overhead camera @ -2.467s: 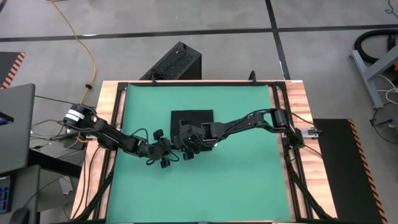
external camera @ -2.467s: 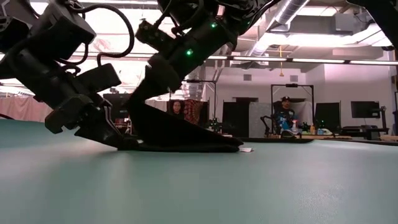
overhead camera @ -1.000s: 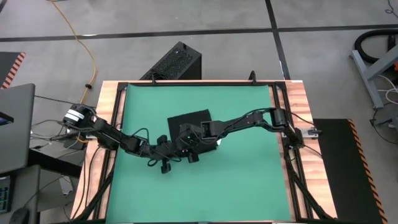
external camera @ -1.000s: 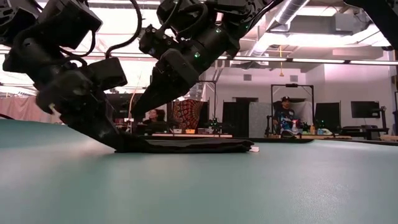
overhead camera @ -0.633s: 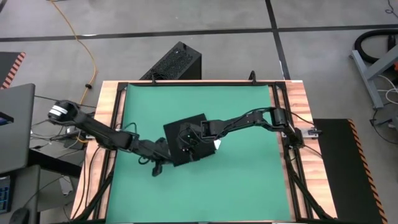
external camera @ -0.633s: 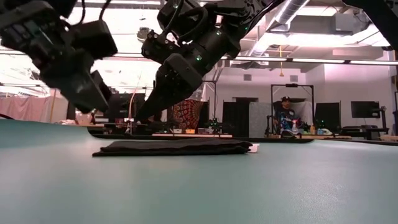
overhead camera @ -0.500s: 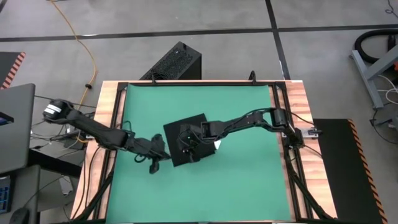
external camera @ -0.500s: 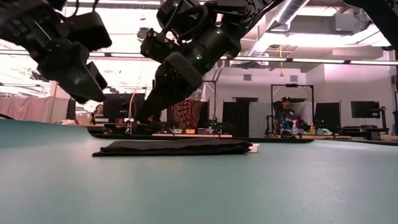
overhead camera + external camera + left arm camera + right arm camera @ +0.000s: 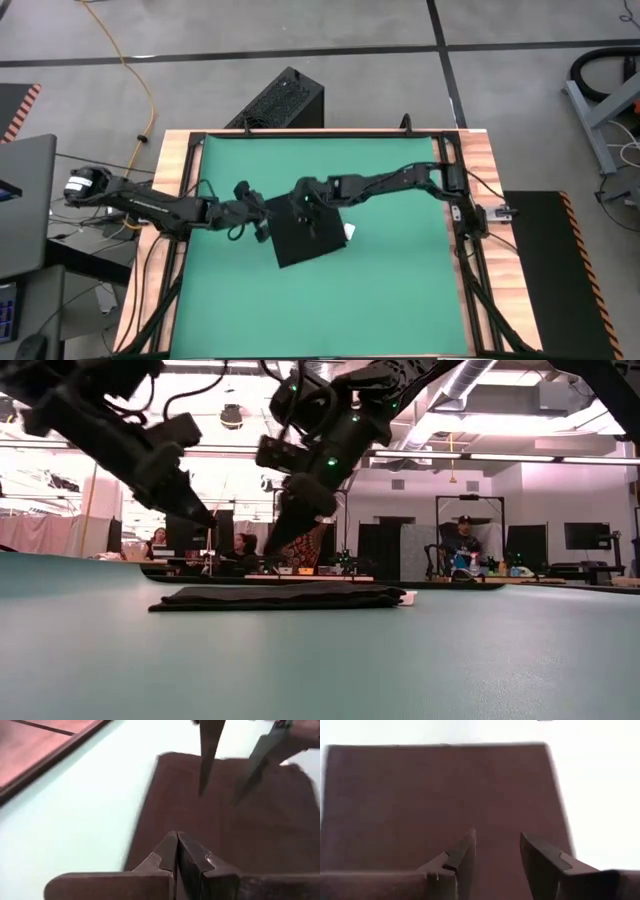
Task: Roll towel
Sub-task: Roll the brown towel
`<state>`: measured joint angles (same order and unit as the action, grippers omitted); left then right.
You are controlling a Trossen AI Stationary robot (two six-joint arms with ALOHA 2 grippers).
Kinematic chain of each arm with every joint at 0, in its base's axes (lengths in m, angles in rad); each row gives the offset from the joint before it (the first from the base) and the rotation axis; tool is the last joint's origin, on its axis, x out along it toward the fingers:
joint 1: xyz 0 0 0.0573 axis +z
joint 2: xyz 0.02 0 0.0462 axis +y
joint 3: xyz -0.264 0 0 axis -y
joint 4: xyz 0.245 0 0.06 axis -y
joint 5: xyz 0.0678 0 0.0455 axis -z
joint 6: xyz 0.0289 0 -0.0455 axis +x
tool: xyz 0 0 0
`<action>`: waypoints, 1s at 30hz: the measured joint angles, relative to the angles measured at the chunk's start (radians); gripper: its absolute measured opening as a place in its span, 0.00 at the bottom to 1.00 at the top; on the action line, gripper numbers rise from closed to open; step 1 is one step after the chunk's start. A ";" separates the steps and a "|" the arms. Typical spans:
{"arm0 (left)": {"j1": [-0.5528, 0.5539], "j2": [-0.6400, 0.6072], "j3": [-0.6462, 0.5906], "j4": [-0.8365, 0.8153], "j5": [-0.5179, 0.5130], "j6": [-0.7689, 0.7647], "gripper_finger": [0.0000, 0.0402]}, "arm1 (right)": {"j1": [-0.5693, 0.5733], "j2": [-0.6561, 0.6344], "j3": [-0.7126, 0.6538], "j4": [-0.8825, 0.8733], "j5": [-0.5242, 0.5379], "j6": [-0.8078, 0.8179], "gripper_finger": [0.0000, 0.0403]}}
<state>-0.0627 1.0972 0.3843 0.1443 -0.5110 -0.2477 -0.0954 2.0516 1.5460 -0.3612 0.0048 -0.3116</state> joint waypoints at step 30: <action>0.125 0.018 -0.026 0.098 0.565 0.290 0.00 | 0.148 -0.037 -0.147 -0.107 -0.110 -0.054 0.43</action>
<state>0.0618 1.1149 0.3588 0.2427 0.0537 0.0420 0.0521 2.0144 1.3986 -0.4682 -0.1054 -0.3653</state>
